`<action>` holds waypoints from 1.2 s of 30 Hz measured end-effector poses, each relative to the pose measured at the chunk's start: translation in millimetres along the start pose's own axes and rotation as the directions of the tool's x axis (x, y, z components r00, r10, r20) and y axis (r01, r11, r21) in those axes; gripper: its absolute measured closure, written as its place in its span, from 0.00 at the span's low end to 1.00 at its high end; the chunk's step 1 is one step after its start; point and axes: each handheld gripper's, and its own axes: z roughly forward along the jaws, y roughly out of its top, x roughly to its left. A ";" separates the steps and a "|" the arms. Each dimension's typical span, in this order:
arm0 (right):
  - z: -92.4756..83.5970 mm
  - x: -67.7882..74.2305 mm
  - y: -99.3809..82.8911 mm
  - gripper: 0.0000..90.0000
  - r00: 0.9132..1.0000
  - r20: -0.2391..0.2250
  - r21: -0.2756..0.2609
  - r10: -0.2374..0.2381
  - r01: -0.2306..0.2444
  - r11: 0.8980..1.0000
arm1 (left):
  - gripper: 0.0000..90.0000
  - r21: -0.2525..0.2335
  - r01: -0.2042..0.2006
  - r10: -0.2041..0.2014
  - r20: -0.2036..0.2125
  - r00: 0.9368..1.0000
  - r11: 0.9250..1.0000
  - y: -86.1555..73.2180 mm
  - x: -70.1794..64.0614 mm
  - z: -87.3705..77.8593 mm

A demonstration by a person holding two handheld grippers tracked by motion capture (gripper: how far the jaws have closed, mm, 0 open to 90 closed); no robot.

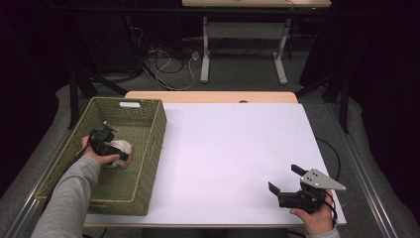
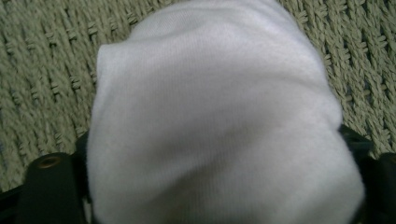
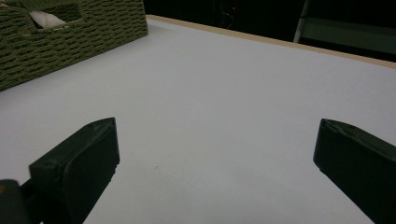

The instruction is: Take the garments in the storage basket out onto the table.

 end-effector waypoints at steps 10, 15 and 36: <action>1.1 -0.2 -0.6 0.00 1.000 -0.002 0.006 -0.001 0.001 1.000 | 0.48 0.009 0.014 -0.014 0.004 1.000 1.000 0.3 5.4 -10.1; 1.8 -0.6 -1.3 0.00 1.000 0.001 0.004 -0.002 0.002 1.000 | 0.58 0.015 -0.013 0.013 -0.035 0.999 1.000 -0.2 2.6 -14.4; 1.0 0.0 -0.5 0.00 1.000 0.004 0.008 -0.006 0.006 1.000 | 0.61 -0.116 0.064 -0.069 -0.039 0.997 0.991 -25.0 11.4 -53.6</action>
